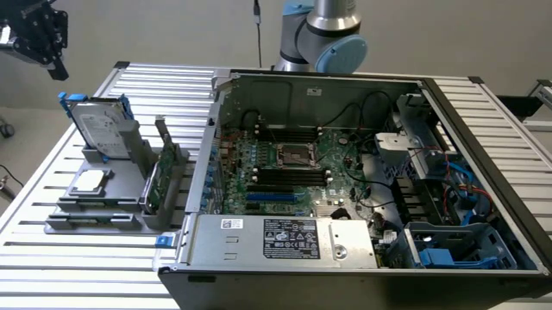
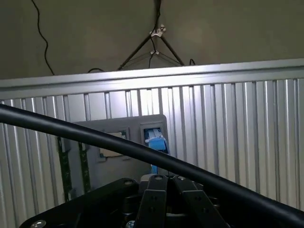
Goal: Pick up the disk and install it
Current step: 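Pick up the disk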
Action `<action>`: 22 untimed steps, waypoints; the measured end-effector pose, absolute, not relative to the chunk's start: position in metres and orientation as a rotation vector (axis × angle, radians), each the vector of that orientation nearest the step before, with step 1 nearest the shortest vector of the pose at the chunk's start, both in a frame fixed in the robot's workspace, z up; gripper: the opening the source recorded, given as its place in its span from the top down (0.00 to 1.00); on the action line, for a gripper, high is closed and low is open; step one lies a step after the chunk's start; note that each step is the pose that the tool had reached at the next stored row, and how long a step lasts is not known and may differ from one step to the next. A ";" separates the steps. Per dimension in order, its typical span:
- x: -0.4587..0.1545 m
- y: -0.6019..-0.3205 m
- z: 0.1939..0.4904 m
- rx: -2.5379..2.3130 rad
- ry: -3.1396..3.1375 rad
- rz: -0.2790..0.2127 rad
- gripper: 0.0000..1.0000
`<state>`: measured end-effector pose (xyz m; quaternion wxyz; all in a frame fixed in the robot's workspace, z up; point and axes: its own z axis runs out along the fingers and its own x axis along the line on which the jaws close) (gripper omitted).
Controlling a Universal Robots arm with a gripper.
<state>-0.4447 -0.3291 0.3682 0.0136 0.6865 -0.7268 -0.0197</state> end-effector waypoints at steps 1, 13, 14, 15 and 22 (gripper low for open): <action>-0.445 -0.329 0.368 2.158 -2.244 -0.061 0.89; -0.438 -0.328 0.363 2.266 -2.143 -0.039 0.89; -0.438 -0.328 0.362 2.270 -2.138 -0.036 0.89; -0.437 -0.327 0.361 2.276 -2.133 -0.032 0.89; -0.437 -0.325 0.353 2.313 -2.102 -0.006 0.70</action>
